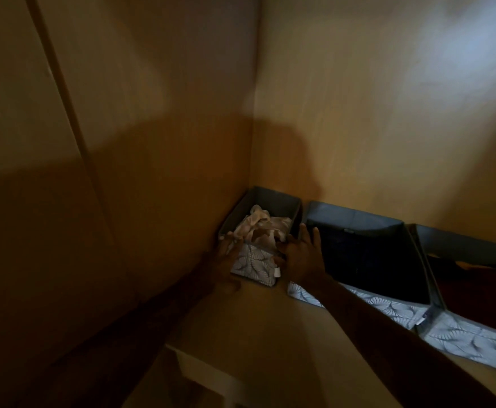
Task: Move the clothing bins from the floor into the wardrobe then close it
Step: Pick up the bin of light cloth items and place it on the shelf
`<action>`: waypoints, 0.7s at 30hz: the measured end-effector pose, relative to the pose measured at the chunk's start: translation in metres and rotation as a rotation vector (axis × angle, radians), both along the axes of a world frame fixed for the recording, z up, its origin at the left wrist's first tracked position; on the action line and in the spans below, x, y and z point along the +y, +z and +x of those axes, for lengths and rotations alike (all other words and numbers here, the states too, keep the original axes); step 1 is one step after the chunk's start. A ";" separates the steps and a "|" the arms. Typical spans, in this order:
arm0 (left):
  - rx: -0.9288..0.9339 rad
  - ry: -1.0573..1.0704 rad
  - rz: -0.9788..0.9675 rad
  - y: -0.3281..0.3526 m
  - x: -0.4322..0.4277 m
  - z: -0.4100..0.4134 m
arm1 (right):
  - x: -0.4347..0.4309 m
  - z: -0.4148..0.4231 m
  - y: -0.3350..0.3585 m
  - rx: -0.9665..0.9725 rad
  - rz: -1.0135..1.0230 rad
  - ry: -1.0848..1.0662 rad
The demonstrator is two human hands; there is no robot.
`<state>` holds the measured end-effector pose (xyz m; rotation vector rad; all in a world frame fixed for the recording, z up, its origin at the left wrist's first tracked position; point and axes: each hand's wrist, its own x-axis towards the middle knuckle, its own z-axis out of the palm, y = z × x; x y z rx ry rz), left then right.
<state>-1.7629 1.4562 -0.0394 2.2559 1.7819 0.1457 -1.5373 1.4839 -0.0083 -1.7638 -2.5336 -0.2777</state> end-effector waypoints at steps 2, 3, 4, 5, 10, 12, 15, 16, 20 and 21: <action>-0.007 -0.004 -0.004 0.002 0.000 -0.001 | 0.001 0.001 -0.003 0.011 -0.002 -0.001; -0.020 -0.007 -0.007 0.003 -0.001 -0.002 | 0.001 0.001 -0.005 0.019 -0.007 -0.008; -0.047 -0.004 -0.001 0.004 -0.003 -0.003 | 0.001 0.001 -0.007 0.032 -0.014 -0.018; -0.099 0.004 0.022 0.005 -0.006 -0.002 | -0.001 0.001 -0.007 0.052 -0.021 -0.027; -0.533 0.190 0.218 0.009 -0.033 0.006 | -0.019 0.006 -0.009 0.267 0.037 0.073; -0.742 0.273 0.196 0.010 -0.051 0.010 | -0.033 0.008 -0.010 0.440 0.062 0.159; -0.968 0.368 0.200 0.008 -0.088 0.016 | -0.061 0.005 -0.013 0.824 -0.007 0.262; -0.999 0.409 0.211 0.007 -0.100 0.018 | -0.072 0.003 -0.012 0.925 -0.029 0.258; -1.124 0.545 0.240 -0.008 -0.156 0.021 | -0.114 0.000 -0.024 1.115 -0.188 0.229; -1.148 0.580 0.239 -0.015 -0.173 0.022 | -0.127 -0.002 -0.029 1.150 -0.258 0.202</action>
